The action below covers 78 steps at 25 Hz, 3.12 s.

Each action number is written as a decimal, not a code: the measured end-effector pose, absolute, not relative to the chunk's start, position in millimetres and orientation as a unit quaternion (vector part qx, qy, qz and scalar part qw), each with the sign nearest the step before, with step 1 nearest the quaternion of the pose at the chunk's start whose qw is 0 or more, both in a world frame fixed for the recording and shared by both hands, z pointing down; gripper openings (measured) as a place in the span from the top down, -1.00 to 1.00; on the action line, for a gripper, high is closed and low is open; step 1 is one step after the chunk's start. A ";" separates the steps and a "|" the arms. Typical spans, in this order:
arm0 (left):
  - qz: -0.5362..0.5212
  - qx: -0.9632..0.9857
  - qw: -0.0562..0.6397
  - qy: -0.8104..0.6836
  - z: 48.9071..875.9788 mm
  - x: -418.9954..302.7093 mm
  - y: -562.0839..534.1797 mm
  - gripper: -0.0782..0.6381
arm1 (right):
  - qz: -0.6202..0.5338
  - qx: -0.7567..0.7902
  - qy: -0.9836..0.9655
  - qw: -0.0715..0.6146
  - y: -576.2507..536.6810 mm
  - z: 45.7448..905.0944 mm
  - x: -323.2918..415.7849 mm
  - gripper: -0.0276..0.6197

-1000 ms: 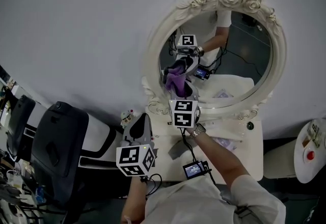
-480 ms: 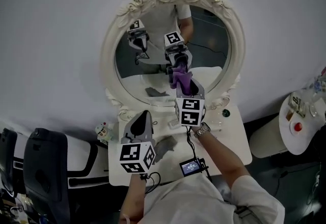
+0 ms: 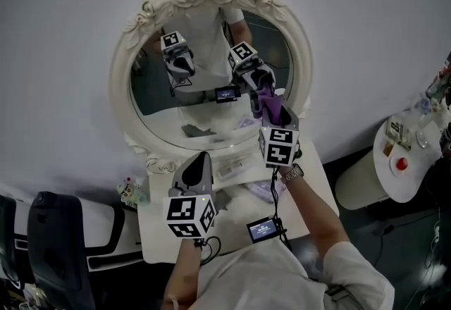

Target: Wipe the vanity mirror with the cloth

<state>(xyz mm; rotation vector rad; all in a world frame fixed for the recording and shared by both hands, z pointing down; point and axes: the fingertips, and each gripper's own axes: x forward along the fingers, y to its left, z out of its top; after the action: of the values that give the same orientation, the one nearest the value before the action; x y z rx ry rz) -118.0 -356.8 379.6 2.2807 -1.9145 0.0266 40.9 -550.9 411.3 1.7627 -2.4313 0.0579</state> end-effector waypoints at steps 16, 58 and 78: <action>0.002 0.732 0.090 -0.676 385.7 -166.2 -325.1 0.77 | 0.045 0.522 -0.847 0.089 -502.1 445.1 -49.1 0.42; 0.018 0.773 0.097 -0.627 409.2 -105.0 -368.6 0.77 | 0.051 0.534 -0.829 0.161 -538.7 508.4 -3.3 0.41; 0.003 0.730 0.116 -0.674 419.2 -153.2 -336.1 0.77 | 0.065 0.458 -0.871 0.165 -482.9 528.8 -93.7 0.42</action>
<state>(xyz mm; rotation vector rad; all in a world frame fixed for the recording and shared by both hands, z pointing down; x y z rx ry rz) -153.2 -336.1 419.2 2.1386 -1.9731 0.0099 -93.7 -482.9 528.8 1.3043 -2.4811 0.1839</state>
